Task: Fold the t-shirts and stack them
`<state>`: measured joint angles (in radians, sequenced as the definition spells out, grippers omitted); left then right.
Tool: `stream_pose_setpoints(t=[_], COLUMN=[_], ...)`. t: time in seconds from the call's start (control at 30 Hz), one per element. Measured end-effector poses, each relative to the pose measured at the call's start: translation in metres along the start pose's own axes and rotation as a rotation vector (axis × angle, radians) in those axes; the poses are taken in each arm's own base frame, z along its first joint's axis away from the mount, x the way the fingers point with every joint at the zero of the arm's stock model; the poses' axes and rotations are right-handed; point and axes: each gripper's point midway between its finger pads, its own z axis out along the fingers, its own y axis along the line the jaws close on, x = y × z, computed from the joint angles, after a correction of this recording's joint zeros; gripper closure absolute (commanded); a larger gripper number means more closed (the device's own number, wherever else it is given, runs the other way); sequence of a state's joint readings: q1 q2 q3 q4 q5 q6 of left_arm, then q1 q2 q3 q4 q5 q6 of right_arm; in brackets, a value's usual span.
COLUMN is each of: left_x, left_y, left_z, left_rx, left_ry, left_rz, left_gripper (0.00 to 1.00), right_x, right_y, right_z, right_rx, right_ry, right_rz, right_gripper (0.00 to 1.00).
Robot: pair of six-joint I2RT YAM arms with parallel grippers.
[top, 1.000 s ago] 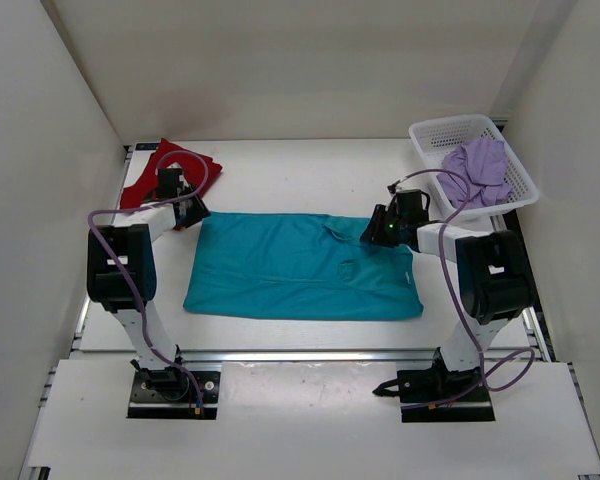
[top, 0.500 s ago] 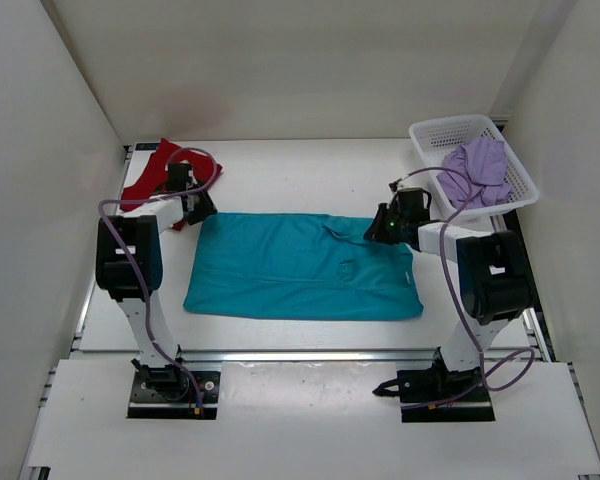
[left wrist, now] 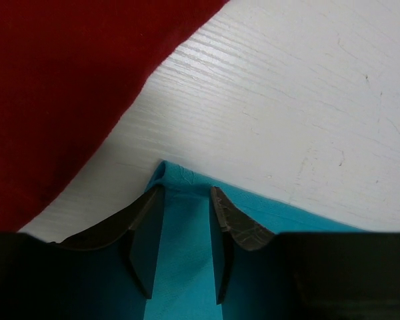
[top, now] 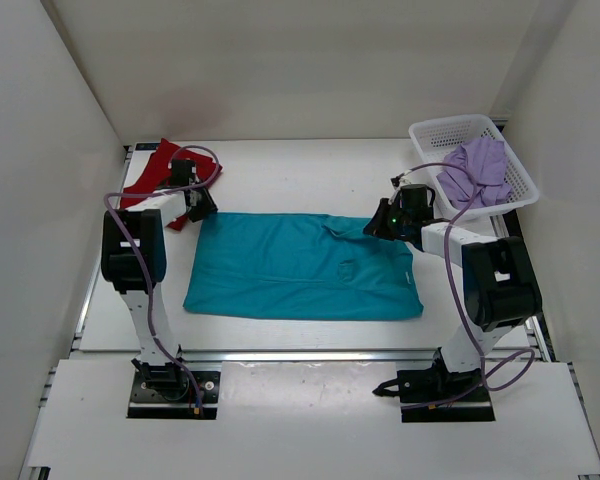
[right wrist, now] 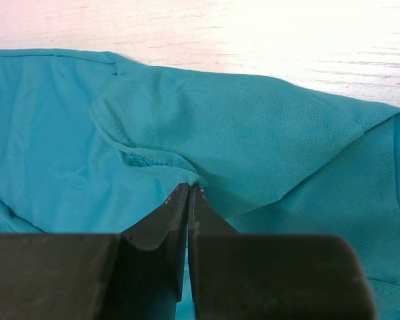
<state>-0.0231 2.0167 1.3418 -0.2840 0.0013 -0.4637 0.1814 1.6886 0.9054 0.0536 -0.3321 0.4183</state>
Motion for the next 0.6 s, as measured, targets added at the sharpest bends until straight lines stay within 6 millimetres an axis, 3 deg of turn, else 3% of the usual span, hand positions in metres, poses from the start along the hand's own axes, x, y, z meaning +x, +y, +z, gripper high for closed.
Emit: stream_pose_setpoints(t=[0.23, 0.6], left_x=[-0.003, -0.016], left_y=[0.002, 0.002], left_z=[-0.001, -0.003], left_rx=[-0.013, -0.029], left_ry=[-0.013, -0.043], left_rz=[0.011, 0.021], left_gripper=[0.48, 0.58], right_x=[0.001, 0.001], right_y=[0.002, 0.004], right_z=[0.0, 0.0], right_rx=[-0.011, -0.021], right_ry=[0.004, 0.009], right_rz=[0.0, 0.0], right_gripper=[1.0, 1.0])
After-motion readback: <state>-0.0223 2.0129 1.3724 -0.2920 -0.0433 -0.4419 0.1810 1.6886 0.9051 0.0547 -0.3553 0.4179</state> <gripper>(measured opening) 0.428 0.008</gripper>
